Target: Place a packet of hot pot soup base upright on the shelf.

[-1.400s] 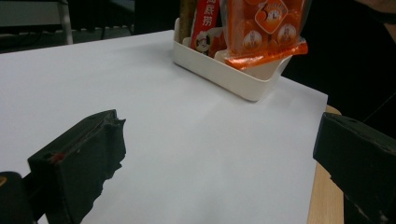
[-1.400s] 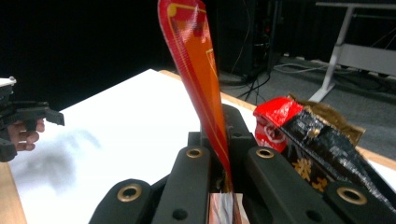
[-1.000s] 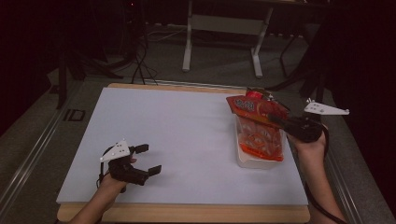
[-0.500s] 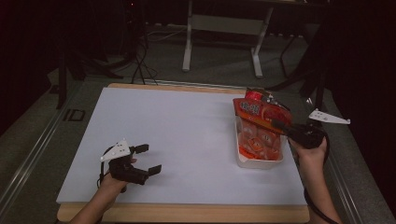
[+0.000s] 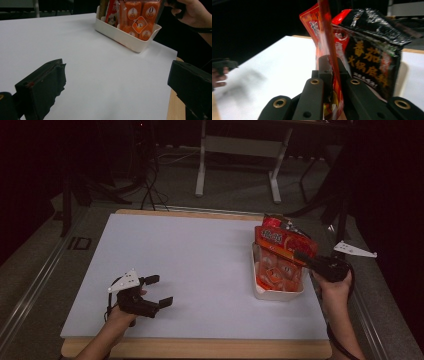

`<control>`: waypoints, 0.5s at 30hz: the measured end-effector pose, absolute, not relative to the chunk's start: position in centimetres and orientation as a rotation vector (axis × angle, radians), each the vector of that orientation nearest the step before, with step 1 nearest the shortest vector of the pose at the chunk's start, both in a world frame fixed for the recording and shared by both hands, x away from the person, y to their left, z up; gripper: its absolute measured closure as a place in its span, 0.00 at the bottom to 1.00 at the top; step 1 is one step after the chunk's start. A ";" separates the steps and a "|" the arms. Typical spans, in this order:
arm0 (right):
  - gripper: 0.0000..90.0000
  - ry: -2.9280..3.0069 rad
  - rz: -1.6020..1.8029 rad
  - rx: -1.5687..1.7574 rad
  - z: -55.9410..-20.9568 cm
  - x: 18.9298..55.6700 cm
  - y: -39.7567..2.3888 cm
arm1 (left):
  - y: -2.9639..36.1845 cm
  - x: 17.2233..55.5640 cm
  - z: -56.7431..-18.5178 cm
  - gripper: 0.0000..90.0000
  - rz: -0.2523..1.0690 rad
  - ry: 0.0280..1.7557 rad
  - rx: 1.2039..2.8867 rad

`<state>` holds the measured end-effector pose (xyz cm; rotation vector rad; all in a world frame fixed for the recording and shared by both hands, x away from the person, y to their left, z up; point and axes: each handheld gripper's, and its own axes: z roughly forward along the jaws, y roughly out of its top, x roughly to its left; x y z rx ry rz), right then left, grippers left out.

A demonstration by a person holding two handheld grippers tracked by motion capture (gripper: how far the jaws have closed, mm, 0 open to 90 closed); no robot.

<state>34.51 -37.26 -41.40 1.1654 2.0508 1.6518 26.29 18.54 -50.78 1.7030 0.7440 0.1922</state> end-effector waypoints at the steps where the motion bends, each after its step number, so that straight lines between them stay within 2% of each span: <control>1: 0.98 2.049 1.640 1.162 -41.3 34.5 -37.3 | 18.6 26.3 -50.8 0.01 0.194 0.746 1.703; 15: 0.93 2.041 1.545 1.184 -40.6 34.6 -37.0 | 18.7 26.3 -50.8 0.01 0.188 0.749 1.693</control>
